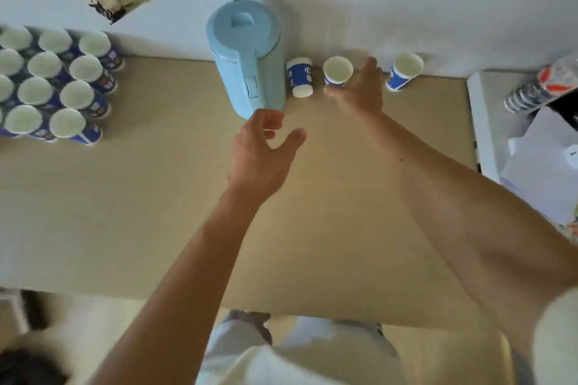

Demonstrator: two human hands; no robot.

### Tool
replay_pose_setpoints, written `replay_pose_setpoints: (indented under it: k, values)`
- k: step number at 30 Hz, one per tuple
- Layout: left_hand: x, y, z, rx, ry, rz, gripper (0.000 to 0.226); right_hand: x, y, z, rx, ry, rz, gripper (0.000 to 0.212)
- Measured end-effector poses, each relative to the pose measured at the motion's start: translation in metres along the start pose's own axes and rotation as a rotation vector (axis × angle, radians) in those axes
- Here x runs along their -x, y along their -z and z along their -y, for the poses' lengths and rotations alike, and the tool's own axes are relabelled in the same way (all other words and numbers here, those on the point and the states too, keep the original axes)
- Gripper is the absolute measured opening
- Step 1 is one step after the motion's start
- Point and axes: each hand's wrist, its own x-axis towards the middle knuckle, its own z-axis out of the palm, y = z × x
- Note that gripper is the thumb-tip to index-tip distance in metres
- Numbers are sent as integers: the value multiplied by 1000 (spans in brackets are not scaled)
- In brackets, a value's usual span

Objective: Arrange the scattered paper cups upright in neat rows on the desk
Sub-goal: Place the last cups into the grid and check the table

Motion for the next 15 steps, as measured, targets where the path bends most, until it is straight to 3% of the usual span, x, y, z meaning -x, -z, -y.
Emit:
replay_pose_setpoints:
  k: [6, 11, 15]
  values:
    - [-5, -14, 9, -17, 96, -20, 38, -52, -36, -12, 199, 10, 105, 97]
    - [-3, -22, 15, -35, 127, -37, 37, -73, -54, -15, 273, 56, 81, 102]
    - [-3, -29, 19, -36, 147, -43, 38, -85, -63, -15, 254, 77, 21, 87]
